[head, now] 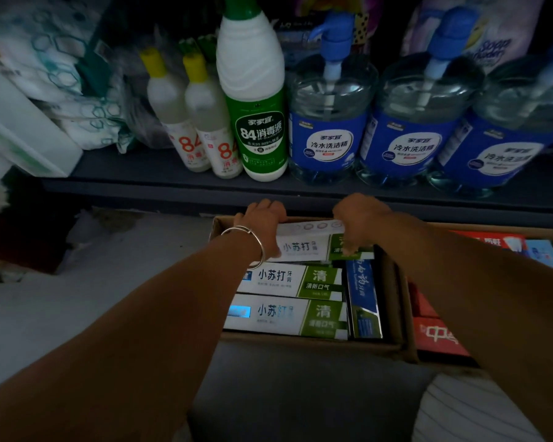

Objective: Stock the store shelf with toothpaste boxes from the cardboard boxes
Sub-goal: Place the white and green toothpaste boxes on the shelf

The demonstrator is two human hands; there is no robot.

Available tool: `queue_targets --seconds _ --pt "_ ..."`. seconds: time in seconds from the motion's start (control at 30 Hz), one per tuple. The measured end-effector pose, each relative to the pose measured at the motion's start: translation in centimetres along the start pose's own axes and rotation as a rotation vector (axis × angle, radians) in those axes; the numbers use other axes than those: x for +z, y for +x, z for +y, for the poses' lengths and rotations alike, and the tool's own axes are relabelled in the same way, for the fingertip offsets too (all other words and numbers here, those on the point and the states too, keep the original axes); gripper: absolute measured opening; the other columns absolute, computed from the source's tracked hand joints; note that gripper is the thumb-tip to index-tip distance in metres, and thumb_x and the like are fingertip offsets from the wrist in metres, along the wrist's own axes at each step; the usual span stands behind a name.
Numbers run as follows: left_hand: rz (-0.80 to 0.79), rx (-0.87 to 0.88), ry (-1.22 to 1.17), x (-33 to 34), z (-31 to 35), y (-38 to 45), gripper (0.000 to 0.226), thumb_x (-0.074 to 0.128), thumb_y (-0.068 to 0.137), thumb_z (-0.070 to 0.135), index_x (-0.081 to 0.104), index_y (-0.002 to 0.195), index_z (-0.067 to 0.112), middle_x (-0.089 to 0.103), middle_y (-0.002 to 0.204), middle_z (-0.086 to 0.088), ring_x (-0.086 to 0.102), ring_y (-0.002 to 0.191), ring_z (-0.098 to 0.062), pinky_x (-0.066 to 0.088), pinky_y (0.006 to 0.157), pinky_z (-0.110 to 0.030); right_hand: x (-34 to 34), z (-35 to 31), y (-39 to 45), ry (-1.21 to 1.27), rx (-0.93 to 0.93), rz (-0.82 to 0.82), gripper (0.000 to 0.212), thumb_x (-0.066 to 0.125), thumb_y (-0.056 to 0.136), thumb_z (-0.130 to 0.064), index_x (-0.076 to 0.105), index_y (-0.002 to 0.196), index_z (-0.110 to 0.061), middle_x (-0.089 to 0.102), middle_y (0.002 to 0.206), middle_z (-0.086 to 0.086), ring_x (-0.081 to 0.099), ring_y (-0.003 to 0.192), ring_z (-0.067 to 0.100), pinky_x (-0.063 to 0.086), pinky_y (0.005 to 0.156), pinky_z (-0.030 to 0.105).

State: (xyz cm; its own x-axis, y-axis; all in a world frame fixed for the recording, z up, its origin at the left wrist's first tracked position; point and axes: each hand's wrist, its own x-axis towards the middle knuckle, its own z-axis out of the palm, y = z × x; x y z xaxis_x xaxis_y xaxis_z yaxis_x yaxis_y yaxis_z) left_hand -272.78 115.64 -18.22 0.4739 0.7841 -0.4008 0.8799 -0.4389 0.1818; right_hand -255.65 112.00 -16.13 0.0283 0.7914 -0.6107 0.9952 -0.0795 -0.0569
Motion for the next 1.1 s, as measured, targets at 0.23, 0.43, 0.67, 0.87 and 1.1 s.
queue_targets --seconds 0.23,0.43,0.67,0.87,1.1 --pt "-0.037 -0.102 0.093 1.1 0.1 -1.6 0.084 0.08 0.068 0.029 0.031 0.134 0.011 0.038 0.137 -0.008 0.036 0.128 -0.027 0.036 0.106 -0.044 -1.9 3.6 -3.8 -0.062 0.087 0.057 0.052 0.082 0.067 -0.019 0.059 0.113 -0.012 0.058 0.114 0.007 0.057 0.104 0.023 0.048 0.08 0.031" --pt "-0.198 -0.143 0.209 2.9 0.1 -2.0 0.072 0.074 0.076 0.034 0.038 0.136 0.014 0.038 0.14 -0.007 0.033 0.132 -0.028 0.028 0.109 -0.043 -1.7 4.4 -4.2 -0.068 0.111 0.097 0.053 0.083 0.066 -0.022 0.058 0.113 -0.013 0.058 0.112 0.006 0.057 0.103 0.022 0.048 0.081 0.031" --pt "-0.311 -0.084 0.181 4.4 -0.4 -0.3 0.062 0.074 0.077 0.024 0.047 0.131 0.012 0.055 0.129 -0.007 0.049 0.122 -0.025 0.038 0.106 -0.042 -1.3 3.6 -2.9 -0.031 0.096 0.073 0.056 0.084 0.065 -0.023 0.059 0.114 -0.013 0.059 0.114 0.007 0.058 0.103 0.023 0.05 0.081 0.032" --pt "-0.317 -0.032 0.141 4.6 -0.9 0.1 0.063 0.075 0.076 0.021 0.044 0.129 0.007 0.054 0.128 -0.01 0.054 0.116 -0.024 0.045 0.097 -0.032 -1.0 2.9 -2.5 -0.009 0.09 0.07 0.057 0.084 0.065 -0.021 0.059 0.116 -0.012 0.059 0.115 0.008 0.058 0.105 0.024 0.051 0.086 0.035" --pt "-0.389 -0.013 0.198 4.4 -1.0 0.4 0.056 0.073 0.078 0.017 0.049 0.127 0.005 0.058 0.124 -0.011 0.057 0.112 -0.024 0.047 0.095 -0.03 -0.8 2.2 -2.5 -0.003 0.075 0.088 0.058 0.083 0.066 -0.022 0.058 0.117 -0.012 0.059 0.116 0.006 0.057 0.105 0.022 0.052 0.086 0.035"
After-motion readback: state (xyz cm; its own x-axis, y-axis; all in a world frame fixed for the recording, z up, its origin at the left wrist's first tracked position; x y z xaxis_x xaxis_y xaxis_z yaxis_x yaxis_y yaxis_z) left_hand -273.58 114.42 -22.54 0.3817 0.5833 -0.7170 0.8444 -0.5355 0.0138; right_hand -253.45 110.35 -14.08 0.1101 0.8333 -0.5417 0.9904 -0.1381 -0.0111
